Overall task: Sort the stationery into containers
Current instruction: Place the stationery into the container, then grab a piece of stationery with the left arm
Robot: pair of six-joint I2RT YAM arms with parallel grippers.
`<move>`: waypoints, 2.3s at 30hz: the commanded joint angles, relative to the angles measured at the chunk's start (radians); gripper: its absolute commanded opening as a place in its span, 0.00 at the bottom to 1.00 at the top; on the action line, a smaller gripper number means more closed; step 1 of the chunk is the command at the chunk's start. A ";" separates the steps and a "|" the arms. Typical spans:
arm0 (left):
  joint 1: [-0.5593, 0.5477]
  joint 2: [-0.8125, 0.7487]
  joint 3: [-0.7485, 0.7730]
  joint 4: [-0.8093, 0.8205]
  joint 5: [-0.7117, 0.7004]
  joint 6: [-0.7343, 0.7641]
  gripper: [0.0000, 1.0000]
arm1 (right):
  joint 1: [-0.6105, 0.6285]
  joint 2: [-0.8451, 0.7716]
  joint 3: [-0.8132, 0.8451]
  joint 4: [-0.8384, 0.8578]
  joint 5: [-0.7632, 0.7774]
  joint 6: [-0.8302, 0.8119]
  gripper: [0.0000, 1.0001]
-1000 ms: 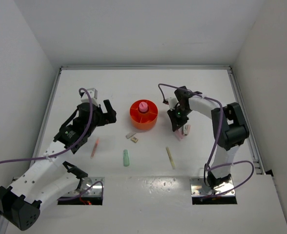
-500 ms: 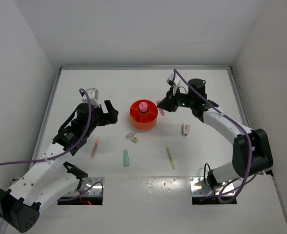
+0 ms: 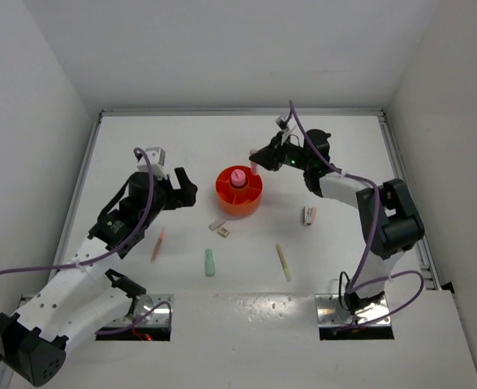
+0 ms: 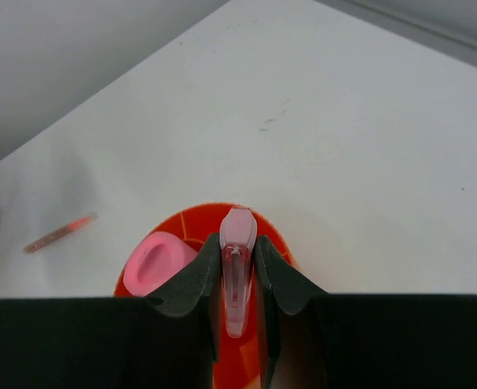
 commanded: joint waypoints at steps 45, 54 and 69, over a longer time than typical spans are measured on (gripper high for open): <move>-0.545 0.468 -0.031 -0.331 -0.262 -0.612 0.57 | -0.025 -0.384 -0.035 -0.490 0.297 -0.215 0.60; -0.498 0.572 -0.065 -0.159 -0.191 -0.587 0.57 | -0.045 -0.416 -0.063 -0.477 0.268 -0.185 0.60; -0.498 0.660 -0.076 -0.118 -0.164 -0.587 0.26 | -0.082 -0.416 -0.072 -0.468 0.238 -0.146 0.60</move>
